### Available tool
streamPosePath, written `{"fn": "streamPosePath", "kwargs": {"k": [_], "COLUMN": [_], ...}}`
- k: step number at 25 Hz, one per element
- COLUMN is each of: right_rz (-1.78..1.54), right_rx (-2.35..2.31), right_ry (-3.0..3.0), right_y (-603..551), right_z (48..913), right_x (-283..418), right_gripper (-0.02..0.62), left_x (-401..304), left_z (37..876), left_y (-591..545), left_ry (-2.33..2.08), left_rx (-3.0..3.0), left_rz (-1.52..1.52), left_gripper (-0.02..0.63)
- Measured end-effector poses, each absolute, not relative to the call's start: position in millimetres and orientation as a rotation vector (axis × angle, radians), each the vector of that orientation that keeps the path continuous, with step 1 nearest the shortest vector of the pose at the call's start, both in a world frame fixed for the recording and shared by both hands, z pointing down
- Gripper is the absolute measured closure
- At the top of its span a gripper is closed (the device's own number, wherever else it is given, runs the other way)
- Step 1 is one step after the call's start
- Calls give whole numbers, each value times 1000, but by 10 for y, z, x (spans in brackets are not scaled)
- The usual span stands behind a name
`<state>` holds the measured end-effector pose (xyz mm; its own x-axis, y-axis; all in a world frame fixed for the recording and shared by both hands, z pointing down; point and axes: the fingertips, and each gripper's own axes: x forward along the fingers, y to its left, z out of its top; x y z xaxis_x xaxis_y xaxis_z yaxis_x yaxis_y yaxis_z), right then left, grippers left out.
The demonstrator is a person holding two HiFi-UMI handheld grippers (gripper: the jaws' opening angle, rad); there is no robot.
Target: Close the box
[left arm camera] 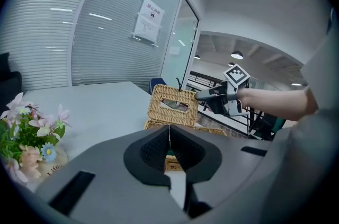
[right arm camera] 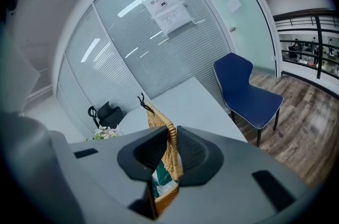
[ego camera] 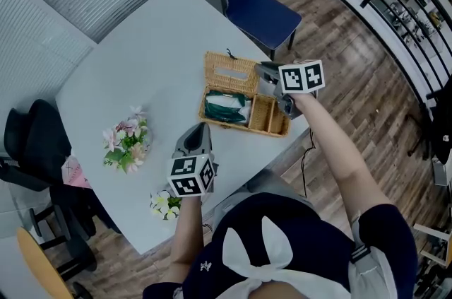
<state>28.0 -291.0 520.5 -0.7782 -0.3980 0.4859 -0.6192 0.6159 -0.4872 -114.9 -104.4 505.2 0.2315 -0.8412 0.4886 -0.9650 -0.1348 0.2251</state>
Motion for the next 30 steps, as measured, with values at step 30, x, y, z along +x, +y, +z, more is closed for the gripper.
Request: {"fn": "streamPosePath", "kwargs": {"k": [30], "right_rz": [848], "right_rx": [902], "right_ry": [-2508], "right_y": [-2618], "right_z": [5114], "right_x": [224], "right_gripper": [522], "left_x": [-1138], "left_z": [4947], "left_y": [-898], "left_ry": [-1550], "left_rx": [2108], "left_rz": [387], "left_gripper": [583]}}
